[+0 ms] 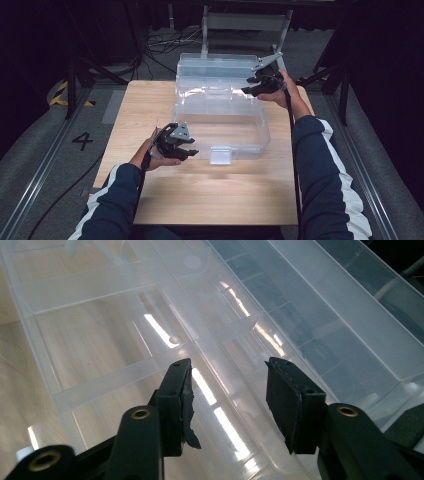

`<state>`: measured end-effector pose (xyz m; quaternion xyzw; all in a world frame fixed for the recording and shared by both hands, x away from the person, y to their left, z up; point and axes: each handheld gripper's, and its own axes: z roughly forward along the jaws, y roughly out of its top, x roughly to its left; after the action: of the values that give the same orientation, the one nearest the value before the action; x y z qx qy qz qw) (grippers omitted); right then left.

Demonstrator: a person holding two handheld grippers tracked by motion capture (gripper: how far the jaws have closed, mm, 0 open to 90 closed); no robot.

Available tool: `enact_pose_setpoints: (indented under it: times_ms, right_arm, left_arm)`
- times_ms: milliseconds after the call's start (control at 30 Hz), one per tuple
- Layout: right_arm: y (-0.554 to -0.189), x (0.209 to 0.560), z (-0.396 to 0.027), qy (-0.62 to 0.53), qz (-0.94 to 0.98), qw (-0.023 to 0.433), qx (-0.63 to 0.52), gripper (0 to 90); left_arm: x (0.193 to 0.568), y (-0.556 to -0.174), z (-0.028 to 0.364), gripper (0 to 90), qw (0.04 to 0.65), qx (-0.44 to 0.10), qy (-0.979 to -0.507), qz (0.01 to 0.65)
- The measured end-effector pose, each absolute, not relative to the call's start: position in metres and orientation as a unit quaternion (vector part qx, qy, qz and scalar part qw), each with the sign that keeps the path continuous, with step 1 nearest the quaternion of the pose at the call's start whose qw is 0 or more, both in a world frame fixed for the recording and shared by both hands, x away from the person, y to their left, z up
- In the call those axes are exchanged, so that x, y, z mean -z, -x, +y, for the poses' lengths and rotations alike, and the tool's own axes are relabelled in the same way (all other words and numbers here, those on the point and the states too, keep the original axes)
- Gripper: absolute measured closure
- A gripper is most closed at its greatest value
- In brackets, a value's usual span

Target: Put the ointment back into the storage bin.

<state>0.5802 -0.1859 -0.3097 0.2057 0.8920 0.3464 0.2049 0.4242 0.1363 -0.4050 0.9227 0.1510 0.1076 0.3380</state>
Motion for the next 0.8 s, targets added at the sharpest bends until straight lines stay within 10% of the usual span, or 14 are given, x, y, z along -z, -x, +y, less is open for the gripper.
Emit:
enact_pose_setpoints:
  times_ms: [800]
  right_arm:
    - [-0.5774, 0.3021, -0.1887, -0.184, 0.907, 0.182, -0.331, 73.8]
  left_arm:
    - [0.406, -0.4324, 0.1346, 74.1, 0.301, -0.093, -0.939, 0.136]
